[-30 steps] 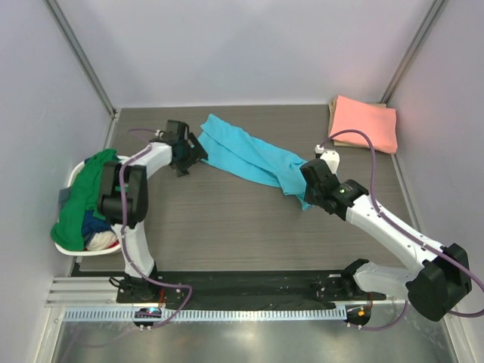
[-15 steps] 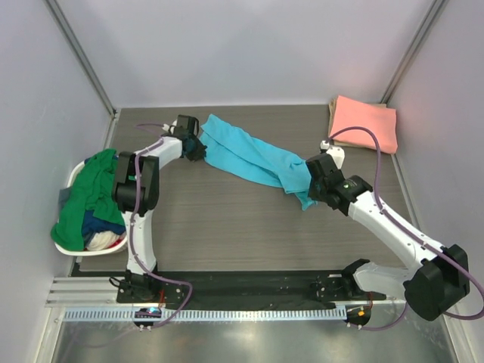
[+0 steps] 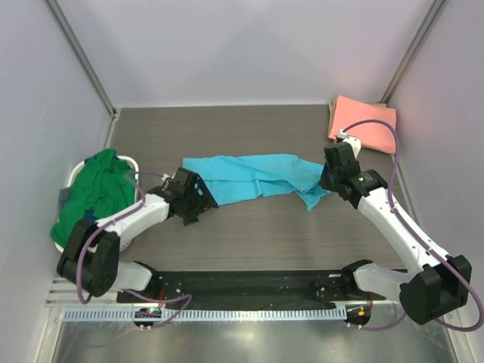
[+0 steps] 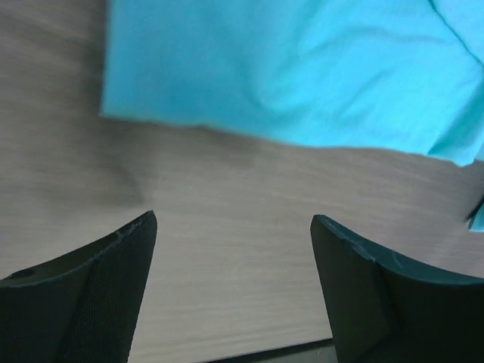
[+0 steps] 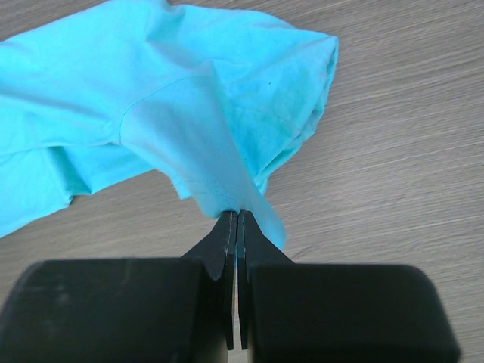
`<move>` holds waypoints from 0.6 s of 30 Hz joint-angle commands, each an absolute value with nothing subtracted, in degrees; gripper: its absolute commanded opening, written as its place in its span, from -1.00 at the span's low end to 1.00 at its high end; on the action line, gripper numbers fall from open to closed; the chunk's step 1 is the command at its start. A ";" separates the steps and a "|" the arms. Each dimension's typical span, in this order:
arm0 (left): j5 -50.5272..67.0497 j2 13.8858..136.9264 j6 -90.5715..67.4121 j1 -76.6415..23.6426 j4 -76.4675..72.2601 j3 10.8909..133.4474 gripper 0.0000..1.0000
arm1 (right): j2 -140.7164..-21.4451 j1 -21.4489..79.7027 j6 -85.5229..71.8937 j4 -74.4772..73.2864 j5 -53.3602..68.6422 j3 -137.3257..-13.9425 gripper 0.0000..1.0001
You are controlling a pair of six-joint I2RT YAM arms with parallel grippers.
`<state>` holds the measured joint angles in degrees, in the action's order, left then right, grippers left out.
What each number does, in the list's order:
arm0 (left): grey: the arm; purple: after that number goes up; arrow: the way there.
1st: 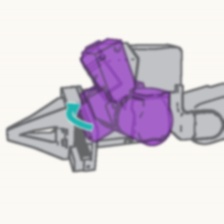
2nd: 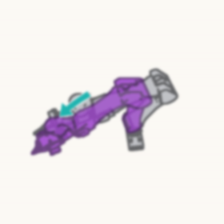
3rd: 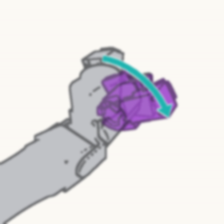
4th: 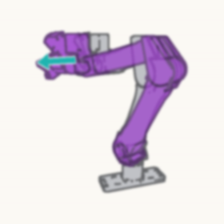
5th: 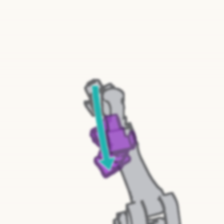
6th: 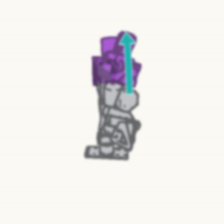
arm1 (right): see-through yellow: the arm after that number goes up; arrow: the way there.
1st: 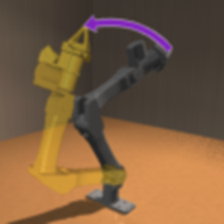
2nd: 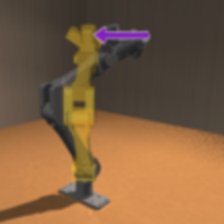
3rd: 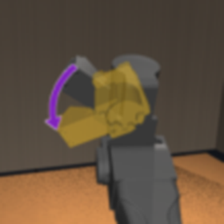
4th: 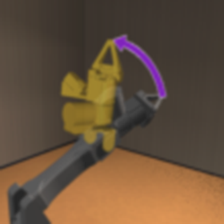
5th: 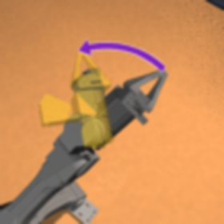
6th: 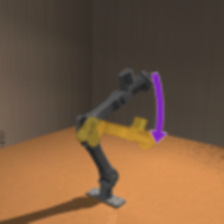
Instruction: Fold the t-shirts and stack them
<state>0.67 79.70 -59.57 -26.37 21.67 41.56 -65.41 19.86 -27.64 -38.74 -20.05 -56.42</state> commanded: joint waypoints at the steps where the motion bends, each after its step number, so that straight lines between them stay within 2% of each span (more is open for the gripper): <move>1: -5.77 69.89 -57.93 -25.93 29.34 41.31 0.65 | -63.28 19.69 -26.98 -37.79 -16.35 -55.29 -0.98; 3: -11.31 65.67 -57.13 -26.02 33.65 41.22 0.58 | -63.37 19.69 -26.98 -37.62 -15.91 -54.32 -0.98; 4: -13.69 62.96 -57.04 -25.67 34.27 41.13 0.42 | -63.46 19.69 -26.98 -37.44 -15.30 -54.06 -0.98; 8: -19.33 63.36 -54.23 -21.98 32.62 43.06 0.21 | -64.16 19.69 -26.81 -36.30 -13.98 -53.61 -0.98; 12: -17.32 72.84 -51.16 -14.88 29.72 47.45 0.13 | -65.30 19.69 -25.93 -36.04 -13.45 -54.49 -0.97; 18: -11.62 88.22 -49.57 -9.85 22.33 54.74 0.04 | -65.74 19.69 -24.96 -35.33 -12.92 -54.58 -0.98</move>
<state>-13.78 84.31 -51.64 -11.44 27.29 50.54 -65.67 19.86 -26.33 -37.67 -13.52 -53.36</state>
